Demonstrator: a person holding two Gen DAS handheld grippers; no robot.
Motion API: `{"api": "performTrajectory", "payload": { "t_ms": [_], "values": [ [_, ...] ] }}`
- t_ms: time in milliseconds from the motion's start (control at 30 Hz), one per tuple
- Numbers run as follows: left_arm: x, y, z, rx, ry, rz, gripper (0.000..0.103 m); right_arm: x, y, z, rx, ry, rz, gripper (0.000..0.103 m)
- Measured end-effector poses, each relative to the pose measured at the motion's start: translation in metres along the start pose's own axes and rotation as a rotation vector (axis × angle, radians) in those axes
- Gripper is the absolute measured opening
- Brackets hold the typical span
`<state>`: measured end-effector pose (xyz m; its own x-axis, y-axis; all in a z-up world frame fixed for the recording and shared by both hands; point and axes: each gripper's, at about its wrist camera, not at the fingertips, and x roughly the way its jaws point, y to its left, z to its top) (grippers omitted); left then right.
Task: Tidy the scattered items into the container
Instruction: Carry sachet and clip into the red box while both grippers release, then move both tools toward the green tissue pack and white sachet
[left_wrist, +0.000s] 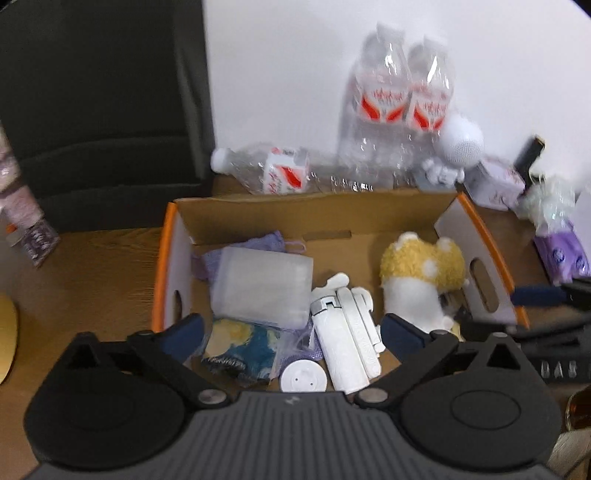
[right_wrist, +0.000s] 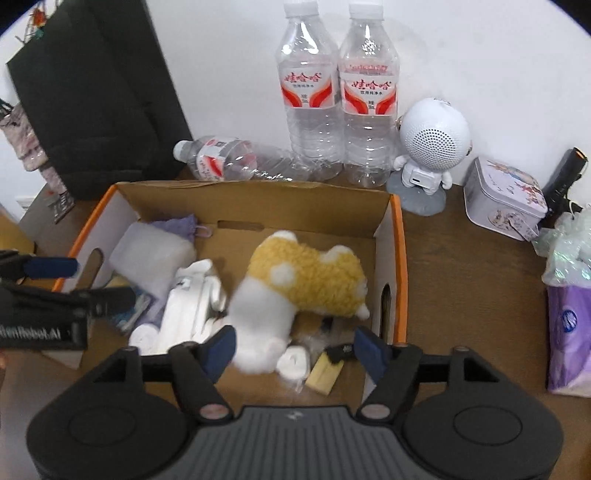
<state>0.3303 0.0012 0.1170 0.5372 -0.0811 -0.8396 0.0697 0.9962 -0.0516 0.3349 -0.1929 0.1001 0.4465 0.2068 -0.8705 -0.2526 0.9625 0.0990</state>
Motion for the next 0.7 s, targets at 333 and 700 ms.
{"api": "performTrajectory", "payload": {
  "t_ms": [333,700],
  "values": [
    [-0.085,-0.032,-0.049,0.042,-0.112,0.090,0.103,-0.067,0.019,-0.046,0.004,-0.090,0.026,0.080],
    [-0.150,-0.025,-0.276,0.024,-0.518,0.135,0.103,-0.126,0.051,-0.262,-0.064,-0.463,-0.036,0.090]
  ]
}}
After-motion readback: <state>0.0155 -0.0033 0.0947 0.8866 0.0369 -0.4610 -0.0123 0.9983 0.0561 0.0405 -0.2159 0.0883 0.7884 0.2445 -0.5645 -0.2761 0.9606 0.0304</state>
